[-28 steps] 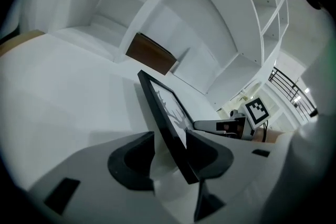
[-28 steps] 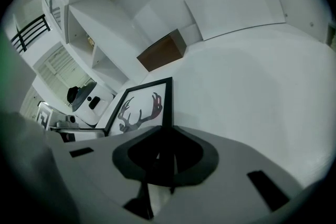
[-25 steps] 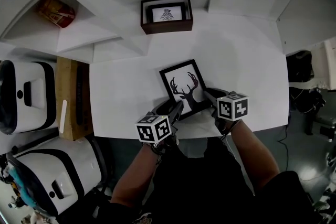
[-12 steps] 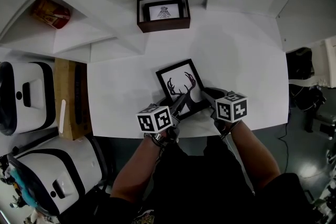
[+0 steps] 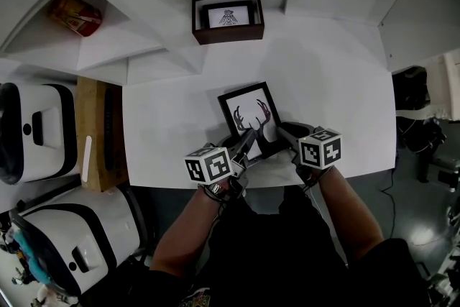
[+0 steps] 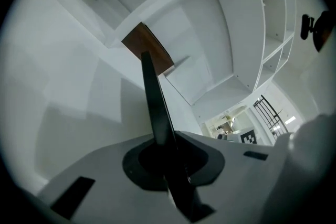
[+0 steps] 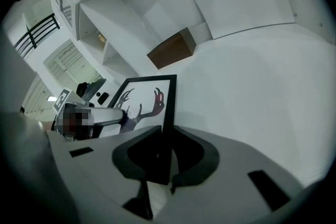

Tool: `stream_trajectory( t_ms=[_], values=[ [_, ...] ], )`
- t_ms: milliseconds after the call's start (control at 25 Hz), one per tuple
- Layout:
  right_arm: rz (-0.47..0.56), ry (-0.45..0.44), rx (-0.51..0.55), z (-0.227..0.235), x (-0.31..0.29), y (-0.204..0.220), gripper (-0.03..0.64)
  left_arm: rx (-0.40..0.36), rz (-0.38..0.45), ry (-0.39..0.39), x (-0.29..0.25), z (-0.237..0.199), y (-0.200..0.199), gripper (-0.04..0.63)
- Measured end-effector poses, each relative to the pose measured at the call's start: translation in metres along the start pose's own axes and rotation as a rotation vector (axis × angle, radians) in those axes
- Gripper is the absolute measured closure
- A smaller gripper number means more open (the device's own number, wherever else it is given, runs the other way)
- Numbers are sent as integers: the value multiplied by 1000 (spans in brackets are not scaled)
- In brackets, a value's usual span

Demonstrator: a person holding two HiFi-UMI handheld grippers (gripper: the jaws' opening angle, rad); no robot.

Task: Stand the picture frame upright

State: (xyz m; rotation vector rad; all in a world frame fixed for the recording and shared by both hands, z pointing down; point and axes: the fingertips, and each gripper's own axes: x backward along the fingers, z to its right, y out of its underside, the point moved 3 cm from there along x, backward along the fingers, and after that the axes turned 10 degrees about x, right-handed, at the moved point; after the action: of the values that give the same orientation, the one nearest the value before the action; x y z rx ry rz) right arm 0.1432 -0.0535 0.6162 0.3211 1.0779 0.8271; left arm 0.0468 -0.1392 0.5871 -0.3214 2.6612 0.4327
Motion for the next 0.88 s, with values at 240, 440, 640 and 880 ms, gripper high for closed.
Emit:
stream_trajectory(
  t_ms=[240, 440, 640, 880],
  values=[
    [36, -92, -43, -16, -2, 0, 537, 38, 32, 63, 20, 4, -5, 580],
    [88, -175, -84, -31, -4, -6, 497, -17, 23, 81, 40, 7, -5, 580],
    [122, -250, -81, -51, -6, -17, 468, -47, 22, 148, 62, 14, -3, 580],
    [187, -386, -126, -80, -7, -31, 432, -68, 21, 263, 91, 18, -7, 580]
  ],
)
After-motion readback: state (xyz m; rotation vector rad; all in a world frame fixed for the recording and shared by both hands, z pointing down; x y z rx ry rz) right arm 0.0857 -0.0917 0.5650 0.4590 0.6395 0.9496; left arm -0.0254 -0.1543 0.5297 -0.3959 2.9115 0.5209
